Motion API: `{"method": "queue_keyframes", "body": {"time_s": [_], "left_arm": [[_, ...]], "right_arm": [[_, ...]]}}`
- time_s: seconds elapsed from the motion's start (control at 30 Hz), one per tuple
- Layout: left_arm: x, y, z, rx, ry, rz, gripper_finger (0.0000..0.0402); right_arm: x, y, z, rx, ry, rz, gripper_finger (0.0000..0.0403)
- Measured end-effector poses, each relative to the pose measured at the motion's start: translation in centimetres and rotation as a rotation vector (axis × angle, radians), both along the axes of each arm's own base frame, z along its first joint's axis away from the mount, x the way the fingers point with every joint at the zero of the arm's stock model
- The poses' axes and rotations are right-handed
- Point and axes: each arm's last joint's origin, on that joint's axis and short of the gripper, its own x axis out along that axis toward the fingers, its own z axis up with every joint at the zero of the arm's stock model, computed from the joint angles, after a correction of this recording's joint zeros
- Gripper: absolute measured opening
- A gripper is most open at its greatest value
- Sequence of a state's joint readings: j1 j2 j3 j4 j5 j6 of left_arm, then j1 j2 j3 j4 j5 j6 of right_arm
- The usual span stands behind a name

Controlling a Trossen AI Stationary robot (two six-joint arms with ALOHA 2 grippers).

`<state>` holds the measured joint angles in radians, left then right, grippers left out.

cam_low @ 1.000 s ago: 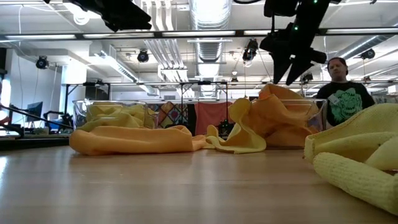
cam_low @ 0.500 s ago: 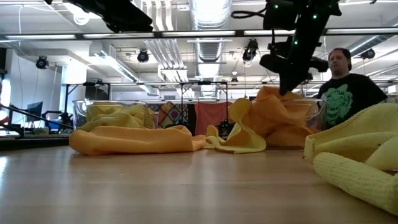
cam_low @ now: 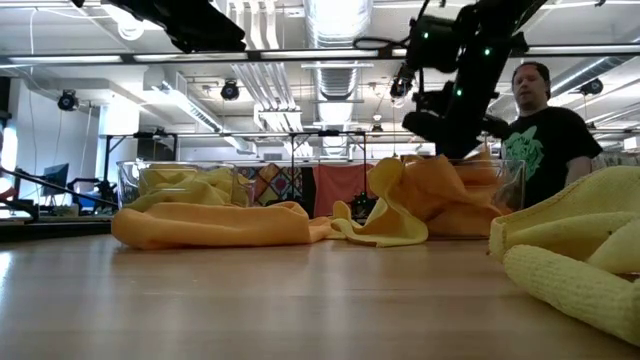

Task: Sort microfiber towel by color & place in baskets
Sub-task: Put the orange microfiber cloth into the right transparent bin

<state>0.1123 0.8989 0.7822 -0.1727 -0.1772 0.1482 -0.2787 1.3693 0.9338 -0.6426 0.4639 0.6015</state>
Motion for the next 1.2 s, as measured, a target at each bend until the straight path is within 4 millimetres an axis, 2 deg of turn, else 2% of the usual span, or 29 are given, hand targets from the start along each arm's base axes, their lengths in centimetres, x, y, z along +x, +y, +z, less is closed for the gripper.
{"method": "queue_keyframes", "body": {"time_s": [0.2,0.43,0.57,0.77,0.9,1.2], "left_arm": [[0.0,0.0,0.0,0.0,0.0,0.0,0.022],[0.0,0.0,0.0,0.0,0.0,0.0,0.022],[0.0,0.0,0.0,0.0,-0.001,0.0,0.022],[0.0,0.0,0.0,-0.004,-0.001,0.001,0.022],[0.0,0.0,0.0,-0.007,-0.002,0.002,0.022],[0.0,0.0,0.0,-0.024,-0.004,0.007,0.022]], "right_arm": [[0.9,-0.3,-1.8,0.011,0.045,0.002,0.0009],[1.7,-0.5,-2.7,0.014,0.047,0.007,0.0009],[1.6,-0.5,-2.5,0.01,0.045,0.014,0.0009],[0.8,-0.2,-1.3,-0.013,0.058,0.056,0.0012],[0.2,-0.1,-0.2,-0.024,0.033,0.054,0.0034],[-0.9,0.3,1.6,-0.023,-0.029,0.032,0.012]]}}
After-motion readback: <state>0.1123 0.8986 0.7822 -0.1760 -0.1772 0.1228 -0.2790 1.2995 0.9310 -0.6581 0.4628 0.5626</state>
